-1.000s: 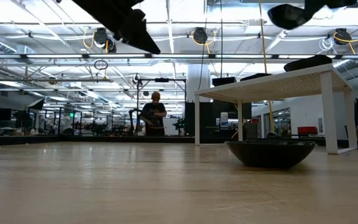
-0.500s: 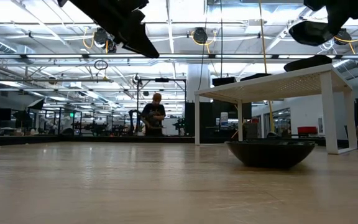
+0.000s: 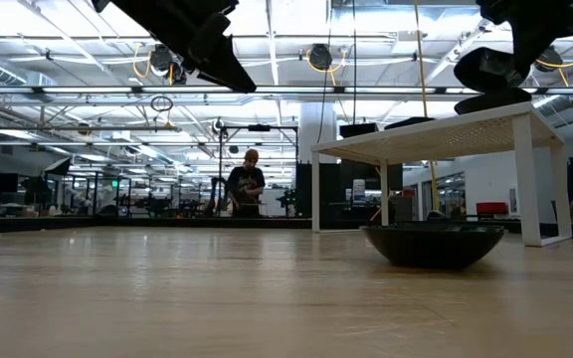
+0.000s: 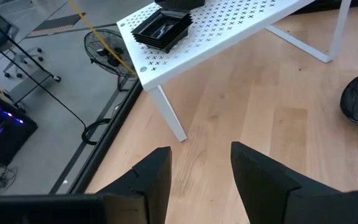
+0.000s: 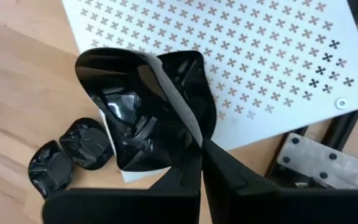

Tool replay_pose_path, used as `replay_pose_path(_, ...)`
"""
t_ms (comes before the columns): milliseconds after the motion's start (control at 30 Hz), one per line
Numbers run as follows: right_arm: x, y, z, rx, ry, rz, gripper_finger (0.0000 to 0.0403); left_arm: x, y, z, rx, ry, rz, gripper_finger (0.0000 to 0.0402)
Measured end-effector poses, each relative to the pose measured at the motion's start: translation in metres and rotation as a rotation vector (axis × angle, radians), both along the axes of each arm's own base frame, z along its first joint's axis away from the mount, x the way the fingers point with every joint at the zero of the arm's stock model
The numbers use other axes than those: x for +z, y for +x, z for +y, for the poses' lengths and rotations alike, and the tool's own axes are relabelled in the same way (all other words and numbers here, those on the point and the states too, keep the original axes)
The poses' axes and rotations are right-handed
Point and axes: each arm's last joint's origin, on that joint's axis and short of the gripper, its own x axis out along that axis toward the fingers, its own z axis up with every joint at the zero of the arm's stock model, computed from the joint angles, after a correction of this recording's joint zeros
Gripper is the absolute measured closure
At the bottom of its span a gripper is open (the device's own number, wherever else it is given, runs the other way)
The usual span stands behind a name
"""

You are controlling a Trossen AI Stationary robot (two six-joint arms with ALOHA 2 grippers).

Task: Pick & Place Mini shaped plates
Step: Stack the black leaf shaped plate on top of the other black leaf shaped plates on the shelf

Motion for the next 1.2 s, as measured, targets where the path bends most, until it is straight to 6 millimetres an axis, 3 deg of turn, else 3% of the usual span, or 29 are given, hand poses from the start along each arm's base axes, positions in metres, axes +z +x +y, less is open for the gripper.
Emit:
replay_pose_path(300, -0.001, 0.007, -0.001, 0.054, -0.017, 0.006, 0.0393, 0.0, 0.0, 0.0, -0.009, 0.008, 0.011, 0.0246)
replay_pose_path(600, -0.002, 0.01, -0.001, 0.061, -0.028, 0.021, 0.0321, -0.001, 0.0, 0.0, -0.013, 0.013, 0.017, 0.0241)
replay_pose_path(833, 0.003, 0.014, -0.003, 0.131, -0.142, -0.058, 0.028, 0.0, 0.0, -0.001, -0.039, -0.019, 0.002, 0.0222)
replay_pose_path(967, 0.015, 0.028, -0.004, 0.274, -0.268, -0.223, 0.0273, -0.001, 0.002, -0.006, -0.145, -0.08, -0.002, 0.0212)
replay_pose_path(1200, 0.038, 0.066, 0.014, 0.741, -0.44, -0.554, 0.0277, -0.005, 0.009, -0.031, -0.33, -0.207, -0.03, 0.0206)
